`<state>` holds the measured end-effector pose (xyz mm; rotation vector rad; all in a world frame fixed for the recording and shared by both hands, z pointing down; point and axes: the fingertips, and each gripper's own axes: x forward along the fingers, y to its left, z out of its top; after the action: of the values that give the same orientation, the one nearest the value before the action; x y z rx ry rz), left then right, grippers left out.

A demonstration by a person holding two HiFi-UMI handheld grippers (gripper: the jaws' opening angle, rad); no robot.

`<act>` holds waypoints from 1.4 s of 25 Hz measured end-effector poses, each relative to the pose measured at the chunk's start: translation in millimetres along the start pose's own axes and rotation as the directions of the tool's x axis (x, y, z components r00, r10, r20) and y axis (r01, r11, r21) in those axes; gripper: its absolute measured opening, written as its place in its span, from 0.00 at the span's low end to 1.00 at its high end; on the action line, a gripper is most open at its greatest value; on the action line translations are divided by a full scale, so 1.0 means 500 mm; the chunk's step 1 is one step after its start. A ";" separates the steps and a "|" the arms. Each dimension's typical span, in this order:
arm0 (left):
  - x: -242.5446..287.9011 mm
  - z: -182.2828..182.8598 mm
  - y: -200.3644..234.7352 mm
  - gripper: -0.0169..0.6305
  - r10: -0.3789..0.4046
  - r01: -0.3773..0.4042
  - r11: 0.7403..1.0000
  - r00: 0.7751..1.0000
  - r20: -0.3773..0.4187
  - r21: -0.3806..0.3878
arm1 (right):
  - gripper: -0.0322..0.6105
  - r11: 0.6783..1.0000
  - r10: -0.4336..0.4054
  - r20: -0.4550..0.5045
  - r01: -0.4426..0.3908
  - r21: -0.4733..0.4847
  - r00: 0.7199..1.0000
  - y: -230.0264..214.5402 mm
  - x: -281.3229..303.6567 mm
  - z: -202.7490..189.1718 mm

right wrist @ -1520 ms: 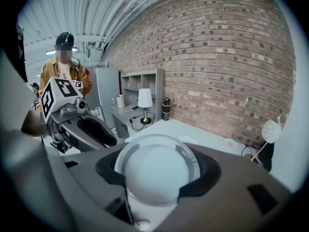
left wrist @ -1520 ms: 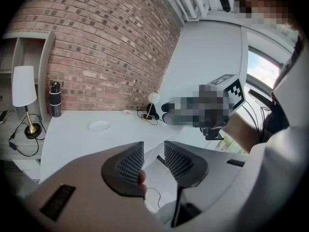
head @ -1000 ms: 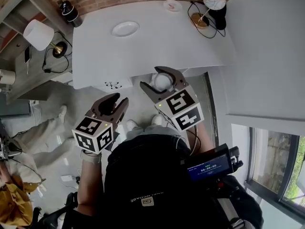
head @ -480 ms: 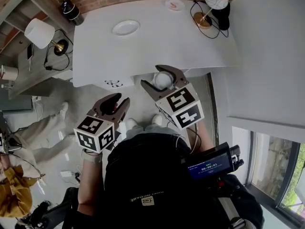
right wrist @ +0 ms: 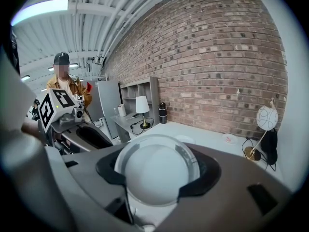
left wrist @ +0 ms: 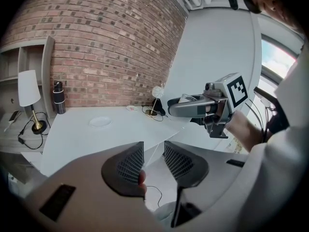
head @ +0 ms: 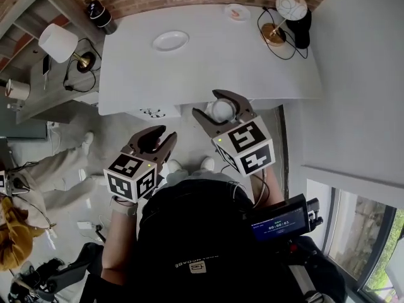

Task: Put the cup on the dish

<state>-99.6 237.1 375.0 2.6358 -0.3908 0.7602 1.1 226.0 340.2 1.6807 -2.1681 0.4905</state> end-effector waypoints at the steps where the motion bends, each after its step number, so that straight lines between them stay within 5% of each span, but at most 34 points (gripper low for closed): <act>1: 0.004 0.001 -0.004 0.24 0.007 -0.007 1.000 1.000 -0.005 0.004 | 0.45 1.000 0.005 0.005 -0.005 0.000 1.000 -0.005 -0.003 0.000; 20: 0.035 -0.007 -0.048 0.24 0.051 -0.050 0.998 0.999 -0.014 0.041 | 0.45 1.000 0.026 0.011 -0.026 0.002 1.000 -0.037 -0.032 -0.033; 35: 0.089 0.052 0.094 0.24 -0.061 0.061 0.998 0.998 -0.018 0.027 | 0.45 0.998 -0.060 -0.050 0.061 0.004 0.997 -0.081 0.079 0.021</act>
<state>-68.4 177.3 392.0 2.6517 -0.2962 0.7728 30.7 178.0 352.0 1.7133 -2.0763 0.5164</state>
